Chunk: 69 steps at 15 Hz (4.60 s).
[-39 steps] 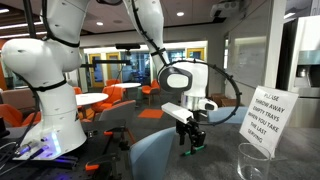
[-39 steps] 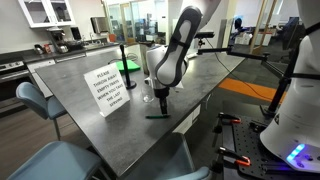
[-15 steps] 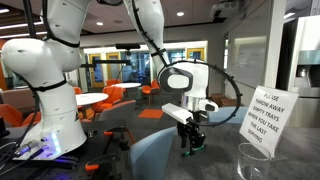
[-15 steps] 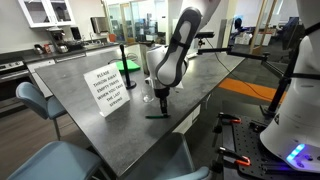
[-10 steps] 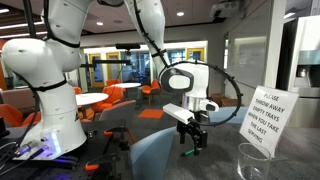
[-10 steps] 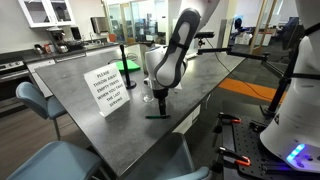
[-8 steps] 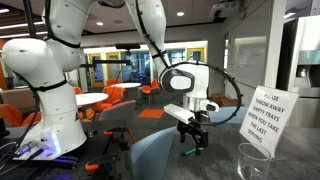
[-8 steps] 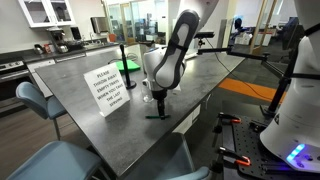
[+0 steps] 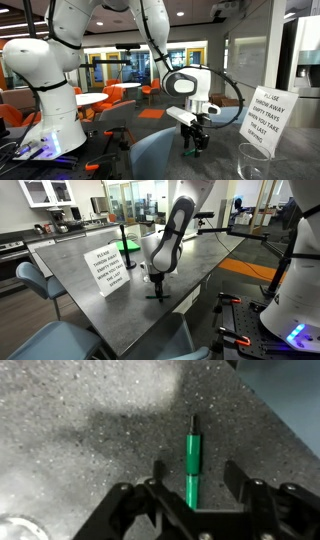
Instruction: Move the cup away from you then put the pen in the cup
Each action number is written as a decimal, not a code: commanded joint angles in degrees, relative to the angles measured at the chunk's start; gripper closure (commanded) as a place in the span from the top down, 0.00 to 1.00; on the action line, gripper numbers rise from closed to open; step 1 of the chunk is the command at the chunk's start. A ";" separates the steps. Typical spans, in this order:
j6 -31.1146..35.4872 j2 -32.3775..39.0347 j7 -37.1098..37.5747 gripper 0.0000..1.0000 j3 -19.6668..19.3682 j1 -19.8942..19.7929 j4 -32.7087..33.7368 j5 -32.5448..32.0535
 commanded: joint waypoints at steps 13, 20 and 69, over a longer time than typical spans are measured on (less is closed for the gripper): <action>-15.13 -2.27 1.24 0.03 -5.58 3.74 6.44 -12.07; -40.62 -1.43 -0.24 0.03 -5.04 6.20 20.20 -25.48; -17.38 -13.69 -2.74 1.00 2.81 -1.18 9.71 -13.79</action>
